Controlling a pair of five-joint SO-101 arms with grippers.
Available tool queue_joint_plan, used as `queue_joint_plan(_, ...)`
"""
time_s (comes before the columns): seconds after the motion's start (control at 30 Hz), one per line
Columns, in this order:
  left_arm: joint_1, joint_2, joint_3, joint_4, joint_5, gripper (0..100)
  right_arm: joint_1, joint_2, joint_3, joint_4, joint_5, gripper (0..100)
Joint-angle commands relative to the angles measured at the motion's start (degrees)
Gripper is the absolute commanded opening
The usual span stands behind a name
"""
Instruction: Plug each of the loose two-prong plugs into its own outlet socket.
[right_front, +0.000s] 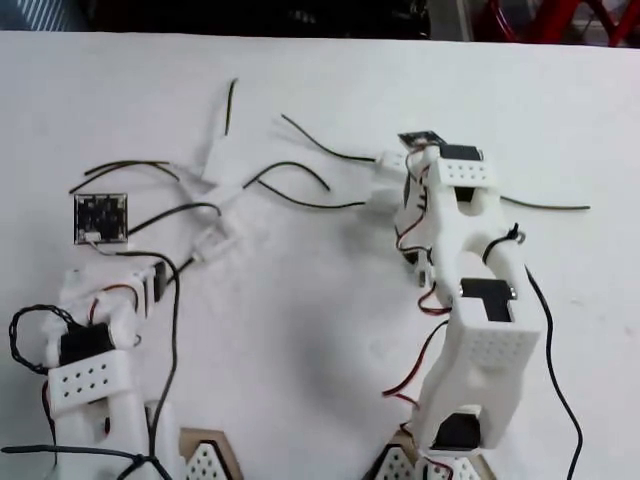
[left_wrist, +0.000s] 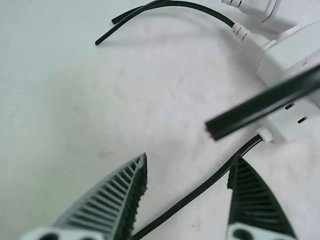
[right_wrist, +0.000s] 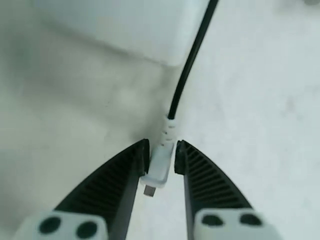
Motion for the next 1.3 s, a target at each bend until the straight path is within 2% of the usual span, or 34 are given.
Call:
queue_joint_plan(0.0,0.57,-1.63,-1.41,-1.14,0.0,26,0.31,-0.13,-2.46,1.27,0.53,5.4)
queue_joint_plan(0.1,0.57,-1.63,-1.41,-1.14,0.0,26,0.48,-0.04,-2.2,1.36,0.53,1.6)
queue_joint_plan(0.3,0.57,-1.63,-1.41,-1.14,0.0,26,0.48,-0.04,-2.02,1.63,0.53,8.7)
queue_joint_plan(0.57,0.57,-1.63,-1.32,-1.14,0.0,26,0.48,-0.04,-2.02,1.63,0.53,4.2)
queue_joint_plan(1.27,0.57,-1.63,-1.32,-1.14,0.0,26,0.48,3.12,-0.62,1.63,0.53,4.2)
